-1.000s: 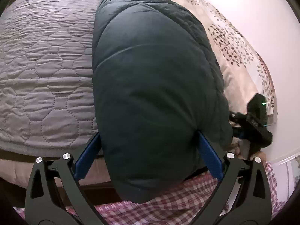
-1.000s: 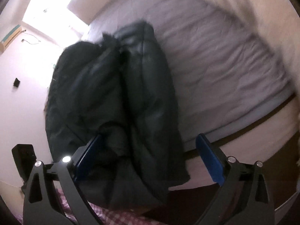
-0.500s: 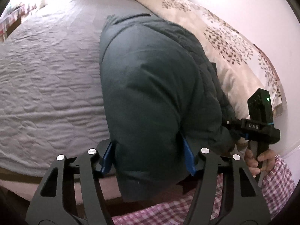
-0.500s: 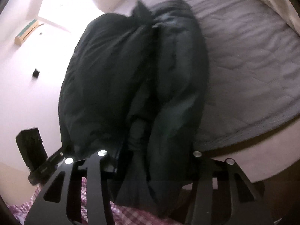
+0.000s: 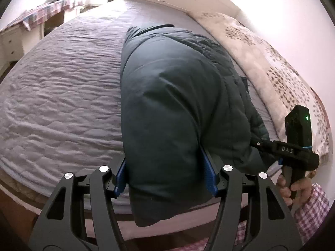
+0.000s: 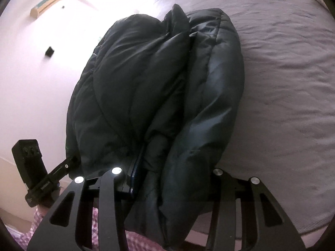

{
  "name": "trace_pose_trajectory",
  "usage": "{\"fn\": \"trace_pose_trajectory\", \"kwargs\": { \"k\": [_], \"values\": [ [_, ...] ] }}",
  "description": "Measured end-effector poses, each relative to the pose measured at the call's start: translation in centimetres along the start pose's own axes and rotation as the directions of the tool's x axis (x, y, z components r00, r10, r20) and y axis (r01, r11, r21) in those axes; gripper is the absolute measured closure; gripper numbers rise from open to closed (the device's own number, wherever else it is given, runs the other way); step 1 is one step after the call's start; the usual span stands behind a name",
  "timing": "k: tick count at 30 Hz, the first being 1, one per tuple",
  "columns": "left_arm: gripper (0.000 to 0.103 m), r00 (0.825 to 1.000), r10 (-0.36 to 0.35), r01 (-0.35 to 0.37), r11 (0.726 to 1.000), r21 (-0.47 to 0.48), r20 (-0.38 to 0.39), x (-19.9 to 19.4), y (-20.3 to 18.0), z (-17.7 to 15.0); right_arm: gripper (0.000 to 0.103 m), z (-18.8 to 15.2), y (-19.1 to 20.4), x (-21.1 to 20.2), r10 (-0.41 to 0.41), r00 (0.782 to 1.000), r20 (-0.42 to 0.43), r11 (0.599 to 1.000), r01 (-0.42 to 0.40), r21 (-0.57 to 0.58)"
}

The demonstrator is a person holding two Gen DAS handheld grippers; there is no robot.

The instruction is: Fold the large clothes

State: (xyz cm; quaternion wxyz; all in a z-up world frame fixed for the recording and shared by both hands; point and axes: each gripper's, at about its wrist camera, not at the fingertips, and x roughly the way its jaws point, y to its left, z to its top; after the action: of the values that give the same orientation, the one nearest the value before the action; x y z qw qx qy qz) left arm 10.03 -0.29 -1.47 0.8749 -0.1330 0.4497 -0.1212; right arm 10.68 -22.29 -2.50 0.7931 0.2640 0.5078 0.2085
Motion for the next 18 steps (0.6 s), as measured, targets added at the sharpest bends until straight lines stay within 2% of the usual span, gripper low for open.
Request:
{"fn": "trace_pose_trajectory", "kwargs": {
  "k": [4, 6, 9, 14, 17, 18],
  "values": [
    [0.043, 1.0, -0.004, 0.004, 1.0, -0.008, -0.003, 0.2, 0.9, -0.4, 0.056, 0.0, 0.7, 0.7, -0.027, 1.0, 0.004, 1.0, 0.027, 0.001],
    [0.041, 1.0, 0.0, 0.0, 1.0, -0.002, 0.0, 0.3, 0.5, -0.7, 0.042, -0.4, -0.2, 0.1, -0.038, 0.999, 0.01, 0.999, 0.038, 0.039],
    [0.035, 1.0, 0.006, -0.005, 1.0, -0.019, 0.002, 0.3, 0.7, -0.9, 0.029, -1.6, -2.2, -1.3, -0.038, 0.999, 0.017, 0.995, 0.036, 0.095],
    [0.032, 0.999, 0.039, -0.038, 0.999, -0.012, 0.022, -0.3, 0.5, -1.7, 0.028, -2.4, -3.2, -4.7, -0.066, 0.994, 0.087, 0.986, 0.052, 0.156],
    [0.032, 0.999, 0.046, -0.046, 0.999, -0.009, 0.027, -0.6, 0.4, -1.8, 0.029, -3.0, -2.6, -7.5, -0.093, 0.981, 0.172, 0.986, 0.066, 0.155],
    [0.032, 0.998, 0.052, -0.051, 0.999, -0.006, 0.03, -0.7, 0.3, -1.8, 0.033, -3.4, -2.7, -8.4, -0.102, 0.976, 0.193, 0.986, 0.074, 0.147]
  ]
}}
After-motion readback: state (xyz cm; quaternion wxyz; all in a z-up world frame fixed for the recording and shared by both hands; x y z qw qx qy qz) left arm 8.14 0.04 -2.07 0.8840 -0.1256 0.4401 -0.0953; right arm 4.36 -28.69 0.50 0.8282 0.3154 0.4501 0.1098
